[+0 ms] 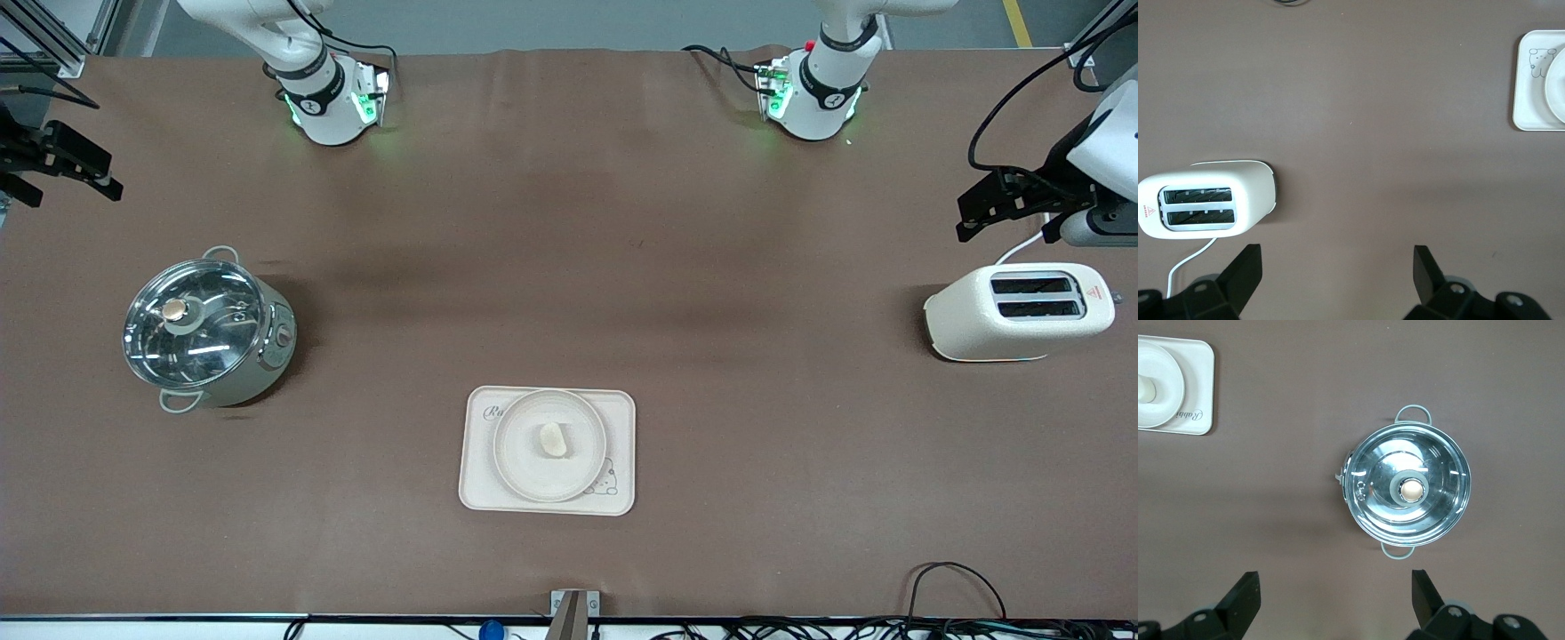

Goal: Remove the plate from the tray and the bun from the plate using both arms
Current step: 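Swing the right gripper past the steel pot toward the white tray, then lower the right gripper onto the rim of the white plate, then close the right gripper on the plate rim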

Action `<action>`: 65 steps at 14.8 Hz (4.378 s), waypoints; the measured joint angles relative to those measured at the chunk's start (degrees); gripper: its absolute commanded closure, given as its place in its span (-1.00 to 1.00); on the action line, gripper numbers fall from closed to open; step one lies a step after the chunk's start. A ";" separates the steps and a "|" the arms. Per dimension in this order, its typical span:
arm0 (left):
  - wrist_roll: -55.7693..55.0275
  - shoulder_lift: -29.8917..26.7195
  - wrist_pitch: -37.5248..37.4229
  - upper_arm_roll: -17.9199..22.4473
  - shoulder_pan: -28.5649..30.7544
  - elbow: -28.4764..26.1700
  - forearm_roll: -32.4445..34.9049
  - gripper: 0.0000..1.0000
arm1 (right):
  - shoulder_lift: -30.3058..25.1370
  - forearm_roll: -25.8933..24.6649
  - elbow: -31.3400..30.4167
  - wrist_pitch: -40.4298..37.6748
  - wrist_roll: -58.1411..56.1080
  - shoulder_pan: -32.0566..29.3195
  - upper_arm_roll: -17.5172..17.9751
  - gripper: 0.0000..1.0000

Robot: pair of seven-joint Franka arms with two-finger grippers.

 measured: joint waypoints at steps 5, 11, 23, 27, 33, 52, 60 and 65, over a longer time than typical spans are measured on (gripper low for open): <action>0.01 0.01 -0.02 0.04 0.02 0.01 0.00 -1.00 | 0.79 0.01 0.07 0.25 0.00 0.15 0.25 -1.00; 0.00 0.10 -0.02 0.04 0.01 0.01 0.00 -1.00 | 8.61 6.32 2.52 8.88 0.22 3.09 0.92 -1.00; 0.01 0.20 -0.02 0.04 0.01 0.03 0.00 -1.00 | 40.75 16.75 14.48 34.56 9.99 13.99 1.80 -0.80; 0.04 0.20 -0.02 0.04 0.01 0.02 0.00 -1.00 | 47.22 19.36 17.14 39.43 13.55 15.29 5.19 -0.77; 0.04 0.21 -0.02 0.04 0.02 0.02 0.00 -1.00 | 55.28 22.39 21.05 43.13 14.57 15.75 7.17 -0.40; 0.06 0.21 -0.03 0.04 0.02 0.01 0.00 -1.00 | 65.39 27.07 27.43 45.64 16.82 16.24 10.96 0.47; 0.08 0.21 -0.04 0.04 0.02 0.01 0.00 -1.00 | 66.30 27.08 28.22 45.79 16.89 16.41 10.99 0.87; 0.09 0.21 -0.04 0.04 0.02 0.01 0.00 -1.00 | 66.39 27.08 28.50 45.81 16.89 16.41 10.88 0.99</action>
